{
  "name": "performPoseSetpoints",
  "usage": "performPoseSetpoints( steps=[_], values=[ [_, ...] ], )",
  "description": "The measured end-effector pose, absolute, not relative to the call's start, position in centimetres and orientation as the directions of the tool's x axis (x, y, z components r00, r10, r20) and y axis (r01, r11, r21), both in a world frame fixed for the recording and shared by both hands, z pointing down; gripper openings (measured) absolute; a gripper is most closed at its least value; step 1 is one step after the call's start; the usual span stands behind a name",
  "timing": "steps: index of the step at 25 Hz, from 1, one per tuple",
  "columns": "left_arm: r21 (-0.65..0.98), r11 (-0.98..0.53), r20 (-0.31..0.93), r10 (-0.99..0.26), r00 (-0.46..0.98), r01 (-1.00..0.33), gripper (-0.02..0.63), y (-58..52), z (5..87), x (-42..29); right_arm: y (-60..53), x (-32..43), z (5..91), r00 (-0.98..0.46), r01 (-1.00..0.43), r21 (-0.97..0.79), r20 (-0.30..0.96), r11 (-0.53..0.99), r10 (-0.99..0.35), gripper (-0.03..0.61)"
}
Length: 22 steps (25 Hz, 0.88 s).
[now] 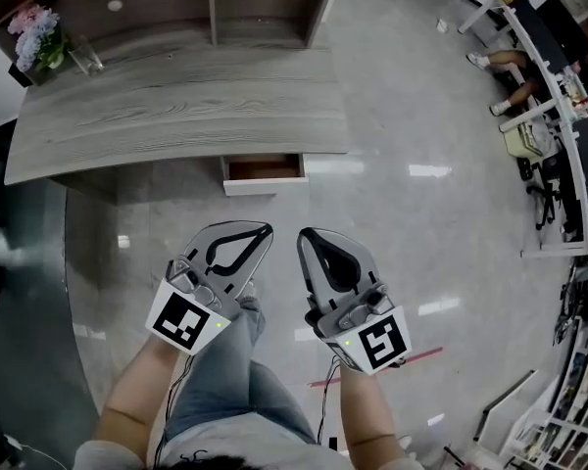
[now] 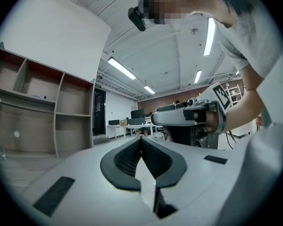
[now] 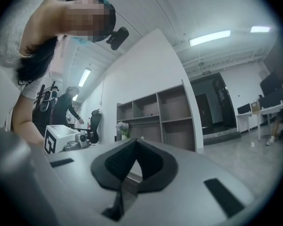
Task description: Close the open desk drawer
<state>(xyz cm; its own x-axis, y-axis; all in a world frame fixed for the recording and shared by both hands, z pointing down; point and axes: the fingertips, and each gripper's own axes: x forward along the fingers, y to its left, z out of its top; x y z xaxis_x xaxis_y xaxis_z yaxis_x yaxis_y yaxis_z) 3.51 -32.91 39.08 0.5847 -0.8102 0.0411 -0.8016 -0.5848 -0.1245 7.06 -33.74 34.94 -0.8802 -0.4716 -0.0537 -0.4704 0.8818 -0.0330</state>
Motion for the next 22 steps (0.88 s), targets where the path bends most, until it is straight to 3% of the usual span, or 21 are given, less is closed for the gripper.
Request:
performPoseSetpoints(
  steps=[22],
  values=[
    [-0.028,-0.514,0.135,-0.851,0.507,-0.857,0.011,-39.7,59.0,-0.6,-38.1,4.3,48.4,-0.892,-0.445,-0.099,-0.043,0.890,-0.450,0.008]
  ],
)
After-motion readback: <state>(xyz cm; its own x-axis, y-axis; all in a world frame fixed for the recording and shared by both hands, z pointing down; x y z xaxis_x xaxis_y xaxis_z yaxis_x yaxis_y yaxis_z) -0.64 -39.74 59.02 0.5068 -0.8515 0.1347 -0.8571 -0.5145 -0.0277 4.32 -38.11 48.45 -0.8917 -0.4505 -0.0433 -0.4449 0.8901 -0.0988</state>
